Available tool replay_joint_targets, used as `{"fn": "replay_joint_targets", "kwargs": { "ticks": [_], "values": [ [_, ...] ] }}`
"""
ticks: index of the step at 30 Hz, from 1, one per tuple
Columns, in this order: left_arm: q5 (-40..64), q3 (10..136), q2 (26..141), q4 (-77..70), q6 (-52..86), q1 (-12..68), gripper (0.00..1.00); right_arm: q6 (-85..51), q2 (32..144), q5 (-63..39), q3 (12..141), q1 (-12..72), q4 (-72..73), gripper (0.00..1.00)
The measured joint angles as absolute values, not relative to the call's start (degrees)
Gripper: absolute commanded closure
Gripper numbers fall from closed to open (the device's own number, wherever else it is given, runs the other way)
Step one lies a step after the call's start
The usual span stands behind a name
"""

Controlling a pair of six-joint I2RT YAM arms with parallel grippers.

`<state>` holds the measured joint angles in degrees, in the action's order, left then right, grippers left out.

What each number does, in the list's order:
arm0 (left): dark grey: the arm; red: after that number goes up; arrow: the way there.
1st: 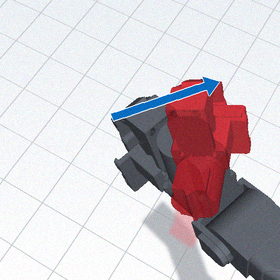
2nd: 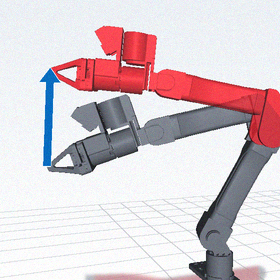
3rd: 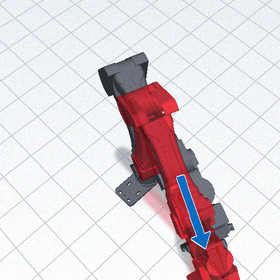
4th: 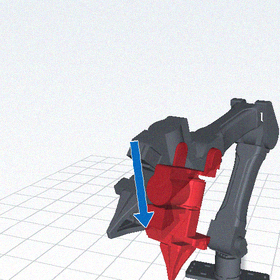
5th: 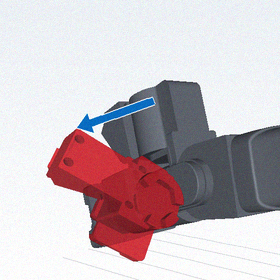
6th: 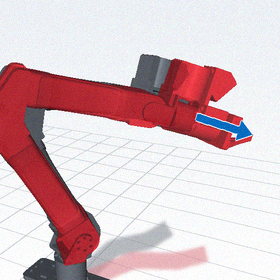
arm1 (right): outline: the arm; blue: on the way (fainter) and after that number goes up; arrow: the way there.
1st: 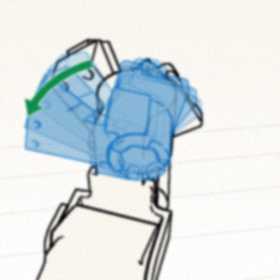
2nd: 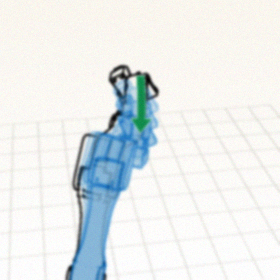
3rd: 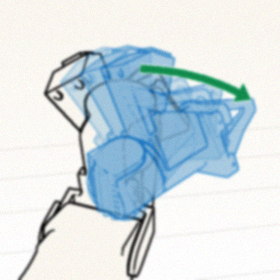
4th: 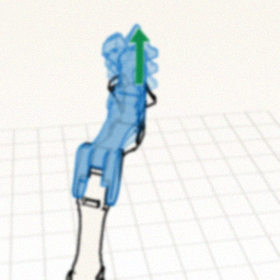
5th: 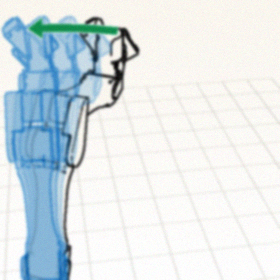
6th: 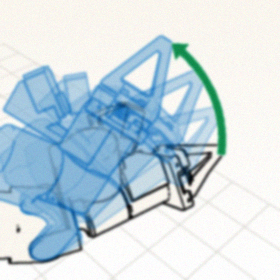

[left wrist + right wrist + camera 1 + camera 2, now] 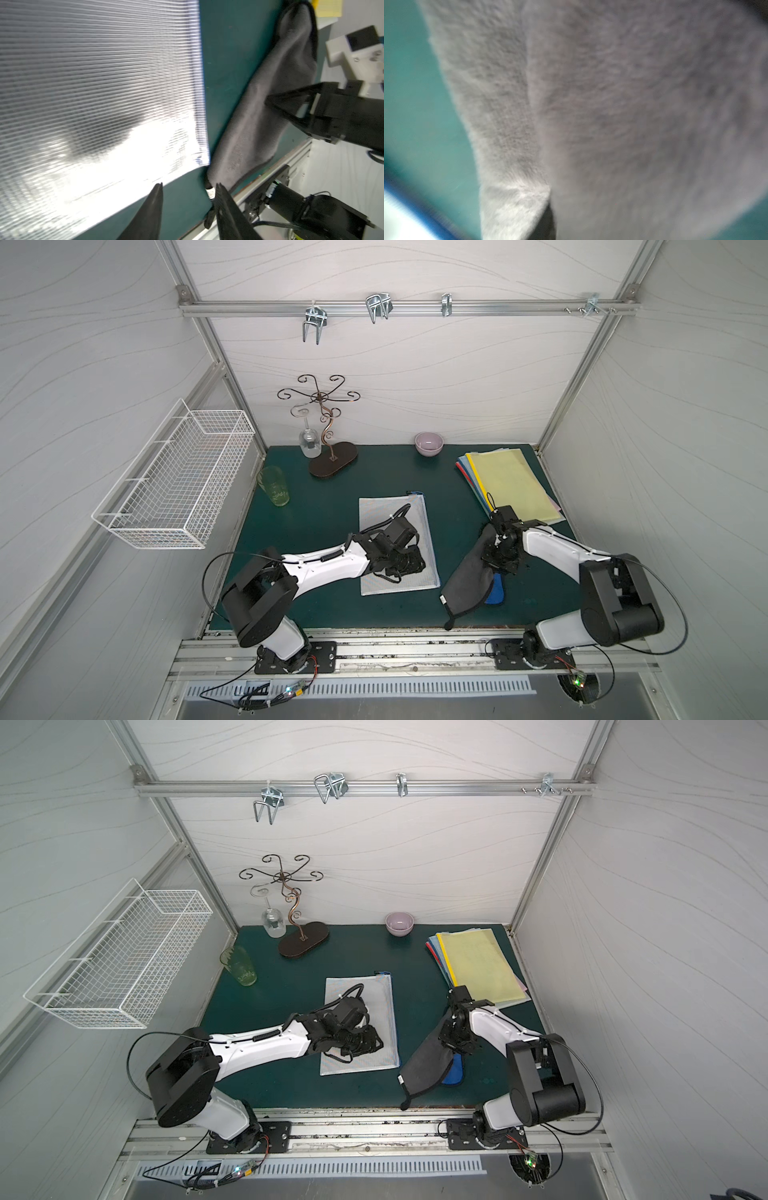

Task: Wipe the document bag
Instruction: Pick up the cleaning item at the center of the board.

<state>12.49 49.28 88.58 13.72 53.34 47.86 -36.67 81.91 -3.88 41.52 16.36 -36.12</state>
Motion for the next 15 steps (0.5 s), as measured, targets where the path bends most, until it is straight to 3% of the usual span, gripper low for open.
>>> {"fn": "replay_joint_targets", "kwargs": {
  "ticks": [4, 9, 15],
  "values": [
    [11.7, 42.4, 88.4, 15.1, 55.2, 44.4, 0.64, -35.9, 77.7, -5.8, 42.1, 19.1, -36.5, 1.0],
    [10.6, 40.2, 85.6, 16.0, 56.2, 42.3, 0.65, -33.3, 72.8, -5.9, 51.2, 29.0, -37.4, 1.0],
    [10.1, 39.0, 84.7, 16.4, 56.8, 40.7, 0.65, -31.1, 84.9, -10.4, 63.2, 39.9, -34.9, 1.0]
  ]
}}
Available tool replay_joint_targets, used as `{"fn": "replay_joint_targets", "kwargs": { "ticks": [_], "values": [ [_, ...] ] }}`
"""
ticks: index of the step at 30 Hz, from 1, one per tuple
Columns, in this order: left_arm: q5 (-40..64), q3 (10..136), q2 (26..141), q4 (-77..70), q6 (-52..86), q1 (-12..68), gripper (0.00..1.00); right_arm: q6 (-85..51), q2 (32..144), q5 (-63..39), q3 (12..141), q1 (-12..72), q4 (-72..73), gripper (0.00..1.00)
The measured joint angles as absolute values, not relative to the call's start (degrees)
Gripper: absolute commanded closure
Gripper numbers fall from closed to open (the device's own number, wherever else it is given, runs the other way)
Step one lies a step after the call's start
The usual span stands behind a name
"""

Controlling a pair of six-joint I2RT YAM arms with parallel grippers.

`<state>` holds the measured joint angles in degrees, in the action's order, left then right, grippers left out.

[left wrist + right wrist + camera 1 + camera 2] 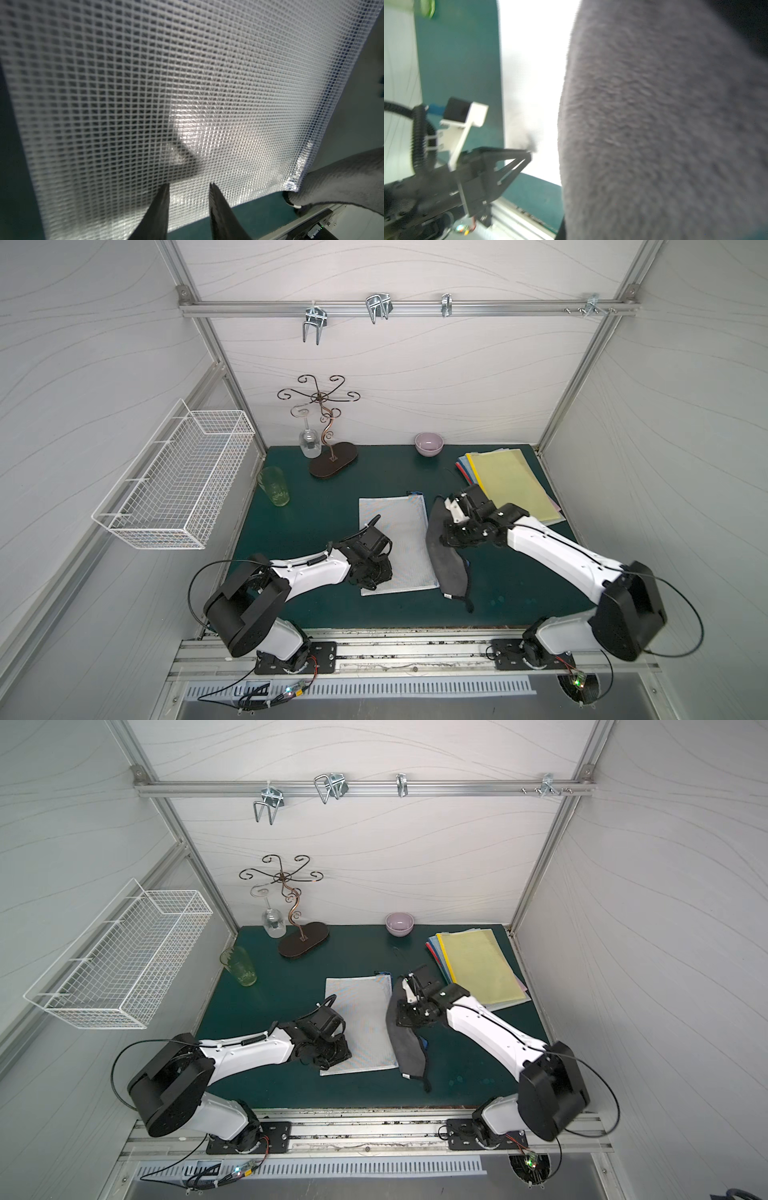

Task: Wipe the document bag
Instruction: Pick up the cleaning item at the center of the board, then wipe the dirt from the document bag.

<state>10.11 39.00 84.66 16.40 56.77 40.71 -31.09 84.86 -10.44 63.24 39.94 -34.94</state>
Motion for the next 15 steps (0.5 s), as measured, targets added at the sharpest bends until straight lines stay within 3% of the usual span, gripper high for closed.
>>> {"fn": "replay_joint_targets", "kwargs": {
  "ticks": [7, 15],
  "values": [
    [9.6, 36.5, 82.0, 16.2, 57.7, 40.5, 0.69, -31.3, 108.1, -19.0, 74.5, 47.0, -28.9, 1.0],
    [8.8, 33.8, 78.9, 17.1, 58.8, 40.4, 0.74, -31.1, 130.1, -23.6, 99.1, 43.9, -29.2, 1.0]
  ]
}}
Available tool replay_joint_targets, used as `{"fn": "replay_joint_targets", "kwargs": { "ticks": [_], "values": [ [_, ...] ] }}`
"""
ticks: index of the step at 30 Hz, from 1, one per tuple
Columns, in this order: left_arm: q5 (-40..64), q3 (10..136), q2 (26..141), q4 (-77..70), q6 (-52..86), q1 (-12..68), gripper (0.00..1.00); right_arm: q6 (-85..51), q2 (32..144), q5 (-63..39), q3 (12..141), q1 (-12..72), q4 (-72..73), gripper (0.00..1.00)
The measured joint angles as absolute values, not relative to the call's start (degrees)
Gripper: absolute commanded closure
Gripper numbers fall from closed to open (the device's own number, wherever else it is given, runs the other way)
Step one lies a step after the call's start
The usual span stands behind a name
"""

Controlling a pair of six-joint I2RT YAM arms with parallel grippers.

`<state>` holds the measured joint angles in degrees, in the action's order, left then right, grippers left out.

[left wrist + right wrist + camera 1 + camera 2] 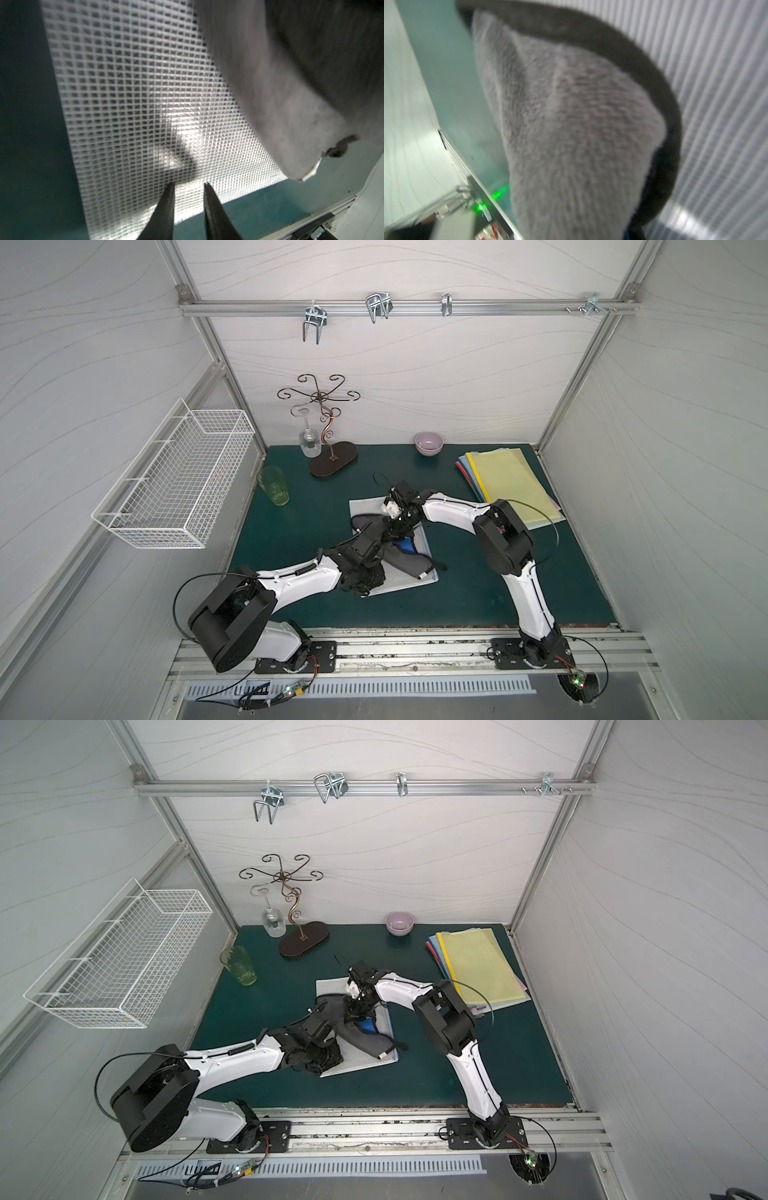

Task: Wipe the document bag
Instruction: Wipe the dirt from the document bag.

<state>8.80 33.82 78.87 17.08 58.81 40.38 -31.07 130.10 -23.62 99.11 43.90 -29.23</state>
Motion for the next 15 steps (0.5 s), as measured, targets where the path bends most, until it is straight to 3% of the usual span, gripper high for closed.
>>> {"fn": "replay_joint_targets", "kwargs": {
  "ticks": [8, 11, 15],
  "values": [
    [8.8, 33.6, 78.7, 17.0, 58.9, 40.4, 0.74, -30.3, 144.5, -23.4, 124.8, 38.1, -30.9, 1.0],
    [8.8, 33.6, 78.8, 16.9, 59.0, 40.4, 0.74, -28.3, 142.2, -25.0, 118.6, 39.7, -31.4, 1.0],
    [8.8, 33.6, 78.8, 16.8, 59.0, 40.4, 0.75, -28.0, 130.1, -28.9, 96.5, 44.1, -27.0, 1.0]
  ]
}}
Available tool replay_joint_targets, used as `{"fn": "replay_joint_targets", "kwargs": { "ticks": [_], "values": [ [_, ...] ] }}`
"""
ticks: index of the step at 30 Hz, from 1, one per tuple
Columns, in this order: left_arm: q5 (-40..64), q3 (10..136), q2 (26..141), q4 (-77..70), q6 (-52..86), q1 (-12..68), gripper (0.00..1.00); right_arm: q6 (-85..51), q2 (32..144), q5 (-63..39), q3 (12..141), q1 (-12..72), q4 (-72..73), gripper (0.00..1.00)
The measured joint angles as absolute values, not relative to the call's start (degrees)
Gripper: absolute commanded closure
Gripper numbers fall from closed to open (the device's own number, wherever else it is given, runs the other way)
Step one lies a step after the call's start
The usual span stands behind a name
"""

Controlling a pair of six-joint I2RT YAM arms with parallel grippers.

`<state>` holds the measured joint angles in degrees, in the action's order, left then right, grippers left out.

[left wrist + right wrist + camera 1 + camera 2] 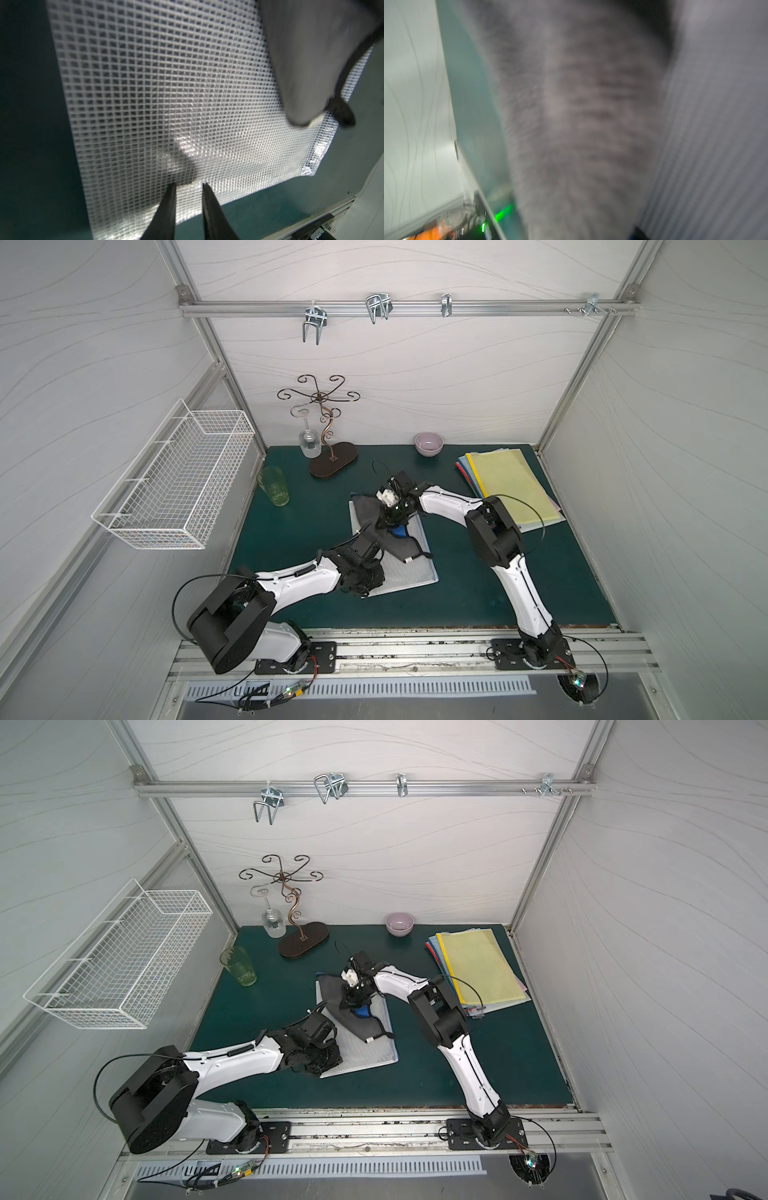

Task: Wipe the document bag
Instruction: Wipe the dirt from the document bag.

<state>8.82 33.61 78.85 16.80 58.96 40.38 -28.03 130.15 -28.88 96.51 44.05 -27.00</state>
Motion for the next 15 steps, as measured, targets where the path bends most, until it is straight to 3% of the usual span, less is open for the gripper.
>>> {"fn": "replay_joint_targets", "kwargs": {
  "ticks": [3, 7, 10, 15],
  "values": [
    [8.8, 33.6, 78.8, 16.8, 59.0, 40.4, 0.75, -28.2, 120.4, -28.5, 82.4, 46.8, -29.0, 1.0],
    [8.8, 33.6, 78.8, 16.8, 59.0, 40.4, 0.75, -28.0, 113.7, -22.0, 76.5, 45.1, -33.8, 1.0],
    [8.8, 33.6, 78.8, 16.8, 59.0, 40.4, 0.75, -27.6, 114.5, -16.7, 80.1, 40.3, -35.1, 1.0],
    [8.8, 33.6, 78.8, 16.8, 59.0, 40.4, 0.75, -26.1, 127.7, -11.0, 101.7, 33.9, -34.8, 1.0]
  ]
}}
